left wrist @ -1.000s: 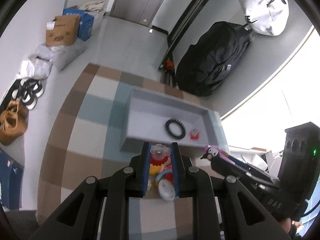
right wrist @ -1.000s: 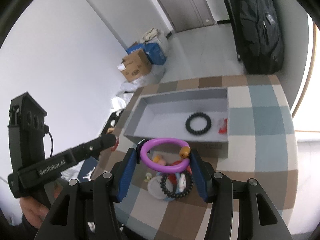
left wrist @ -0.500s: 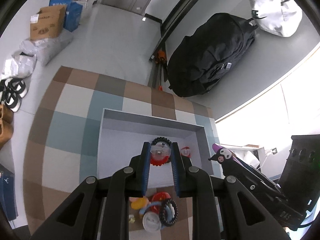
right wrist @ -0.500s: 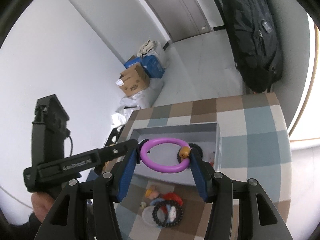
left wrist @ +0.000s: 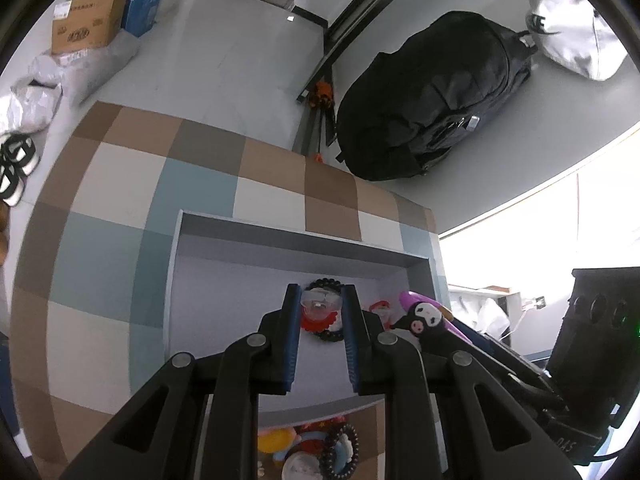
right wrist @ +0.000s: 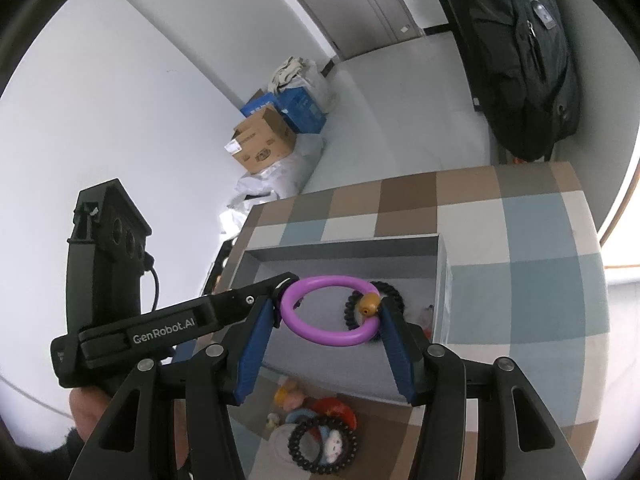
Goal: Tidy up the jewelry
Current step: 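Lower both held items into the grey box and open both tools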
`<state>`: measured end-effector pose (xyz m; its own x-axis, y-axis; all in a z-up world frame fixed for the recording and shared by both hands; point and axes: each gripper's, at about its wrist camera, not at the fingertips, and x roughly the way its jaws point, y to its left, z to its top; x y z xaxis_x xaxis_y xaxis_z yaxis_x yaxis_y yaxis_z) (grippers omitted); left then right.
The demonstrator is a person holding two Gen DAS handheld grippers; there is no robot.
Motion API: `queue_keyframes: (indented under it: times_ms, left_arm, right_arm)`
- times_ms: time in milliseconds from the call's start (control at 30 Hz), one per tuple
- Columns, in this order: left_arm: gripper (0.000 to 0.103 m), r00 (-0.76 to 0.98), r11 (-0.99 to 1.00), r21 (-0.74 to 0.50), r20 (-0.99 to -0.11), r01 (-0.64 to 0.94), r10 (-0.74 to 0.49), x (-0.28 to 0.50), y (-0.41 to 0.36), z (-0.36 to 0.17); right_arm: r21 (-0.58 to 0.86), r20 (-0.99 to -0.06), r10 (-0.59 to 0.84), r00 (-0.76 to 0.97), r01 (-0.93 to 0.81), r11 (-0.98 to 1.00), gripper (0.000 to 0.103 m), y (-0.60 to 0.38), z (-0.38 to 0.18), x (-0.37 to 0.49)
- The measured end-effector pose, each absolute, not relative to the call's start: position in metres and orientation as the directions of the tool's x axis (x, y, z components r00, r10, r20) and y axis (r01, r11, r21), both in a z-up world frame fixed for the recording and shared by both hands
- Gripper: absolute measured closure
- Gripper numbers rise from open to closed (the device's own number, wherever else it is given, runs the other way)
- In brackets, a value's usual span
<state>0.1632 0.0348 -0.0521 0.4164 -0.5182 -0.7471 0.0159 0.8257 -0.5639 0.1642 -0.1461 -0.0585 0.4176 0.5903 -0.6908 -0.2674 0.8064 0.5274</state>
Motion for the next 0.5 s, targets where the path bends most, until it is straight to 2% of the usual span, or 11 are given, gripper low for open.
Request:
queue_keyframes:
  times_ms: [100, 200, 267, 500]
  left_arm:
    - [0.086, 0.427, 0.807, -0.590, -0.723, 0.027, -0.543, 0.164, 0.035, -0.048]
    - [0.066, 0.439, 0.813, -0.579, -0.717, 0.059, -0.542, 0.165, 0.033, -0.041]
    - [0.047, 0.468, 0.810, -0.583, -0.701, 0.060, -0.539, 0.162, 0.036, -0.037]
    - [0.044, 0.489, 0.806, -0.592, -0.697, 0.020, -0.524, 0.159, 0.049, -0.035]
  right_arm:
    - [0.527, -0.679, 0.593, 0.433, -0.276, 0.804, 0.045, -0.147, -0.055, 0.165]
    - [0.542, -0.653, 0.608, 0.453, -0.281, 0.792, 0.025, -0.151, -0.052, 0.164]
    - [0.549, -0.637, 0.613, 0.468, -0.283, 0.787, 0.022, -0.154, -0.048, 0.162]
    - [0.536, -0.632, 0.590, 0.503, -0.266, 0.801, 0.010, -0.164, -0.044, 0.159]
